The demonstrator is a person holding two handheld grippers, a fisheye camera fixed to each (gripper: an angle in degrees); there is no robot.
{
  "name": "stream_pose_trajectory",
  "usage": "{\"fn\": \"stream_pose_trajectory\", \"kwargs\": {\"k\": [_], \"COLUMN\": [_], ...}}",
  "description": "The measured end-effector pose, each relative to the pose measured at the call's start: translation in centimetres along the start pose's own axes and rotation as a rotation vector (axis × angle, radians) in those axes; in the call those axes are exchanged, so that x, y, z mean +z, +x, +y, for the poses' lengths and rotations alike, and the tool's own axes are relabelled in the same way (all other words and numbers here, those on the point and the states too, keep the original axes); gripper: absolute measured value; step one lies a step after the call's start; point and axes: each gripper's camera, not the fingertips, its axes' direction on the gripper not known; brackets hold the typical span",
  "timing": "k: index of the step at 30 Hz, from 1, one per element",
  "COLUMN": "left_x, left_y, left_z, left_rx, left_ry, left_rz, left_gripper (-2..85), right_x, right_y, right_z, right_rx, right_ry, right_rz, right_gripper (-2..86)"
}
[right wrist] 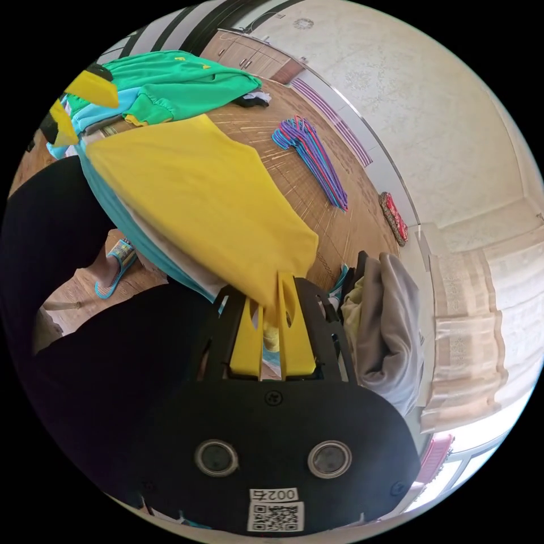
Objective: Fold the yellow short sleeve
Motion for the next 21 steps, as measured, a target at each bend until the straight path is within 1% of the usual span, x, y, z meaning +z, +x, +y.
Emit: {"fn": "stream_pose_trajectory", "kwargs": {"k": [3,5,9,11,15,17,21], "left_x": [2.1,4.2,6.7,7.8,8.5,8.7,8.5], "left_y": [3.5,6.5,10.3,12.3,14.8,16.0,17.3], "left_z": [-2.8,-5.0,-7.6,-8.9,-10.1,-10.5,-10.6], "left_rx": [0.094,0.141,0.116,0.095,0.093,0.105,0.123], "left_ry": [-0.012,-0.049,-0.077,-0.108,-0.142,-0.188,-0.249], "left_rz": [-0.025,-0.097,-0.205,-0.316,-0.456,-0.533,-0.596], "left_gripper": [13.3,14.9,15.8,14.1,10.5,7.5,4.1], "right_x": [-0.6,-1.0,-1.6,-2.0,-2.6,-2.8,-2.9], "right_y": [1.5,2.7,4.4,5.5,7.0,7.9,9.1], "right_z": [-0.7,-1.2,-1.8,-1.8,-1.4,-0.8,0.6], "right_rx": [-0.009,-0.017,-0.018,-0.013,-0.004,0.008,0.035], "right_ry": [-0.018,-0.032,-0.041,-0.036,-0.014,-0.003,0.016], "right_rz": [-0.039,-0.061,-0.085,-0.084,-0.075,-0.076,-0.080], "right_gripper": [3.0,2.8,2.5,2.2,2.1,1.9,1.7]}}
